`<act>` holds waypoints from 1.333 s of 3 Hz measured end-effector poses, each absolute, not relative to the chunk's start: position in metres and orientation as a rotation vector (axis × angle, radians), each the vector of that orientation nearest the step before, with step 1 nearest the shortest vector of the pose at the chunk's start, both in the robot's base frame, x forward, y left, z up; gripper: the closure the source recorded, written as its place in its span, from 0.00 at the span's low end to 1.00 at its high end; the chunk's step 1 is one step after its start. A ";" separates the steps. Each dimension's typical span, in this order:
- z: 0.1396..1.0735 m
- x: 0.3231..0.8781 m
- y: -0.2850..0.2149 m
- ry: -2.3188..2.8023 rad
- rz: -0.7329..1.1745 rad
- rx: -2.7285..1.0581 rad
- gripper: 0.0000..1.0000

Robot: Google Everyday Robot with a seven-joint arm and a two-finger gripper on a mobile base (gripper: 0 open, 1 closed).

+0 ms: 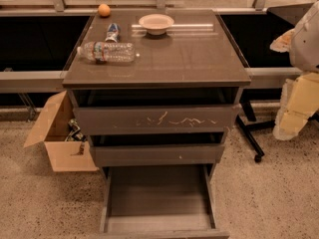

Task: Place water bottle into bottom drawer

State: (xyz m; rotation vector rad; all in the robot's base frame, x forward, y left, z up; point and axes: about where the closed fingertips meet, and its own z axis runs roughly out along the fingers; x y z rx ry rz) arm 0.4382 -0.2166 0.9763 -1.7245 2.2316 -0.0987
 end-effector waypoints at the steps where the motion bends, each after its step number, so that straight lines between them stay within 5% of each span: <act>1: 0.976 0.438 -0.217 2.231 -0.099 -1.725 0.00; 4: 0.977 0.603 -0.093 1.803 0.272 -1.732 0.00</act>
Offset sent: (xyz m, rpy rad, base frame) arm 0.1126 0.0601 0.0018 0.2257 -0.0976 0.1838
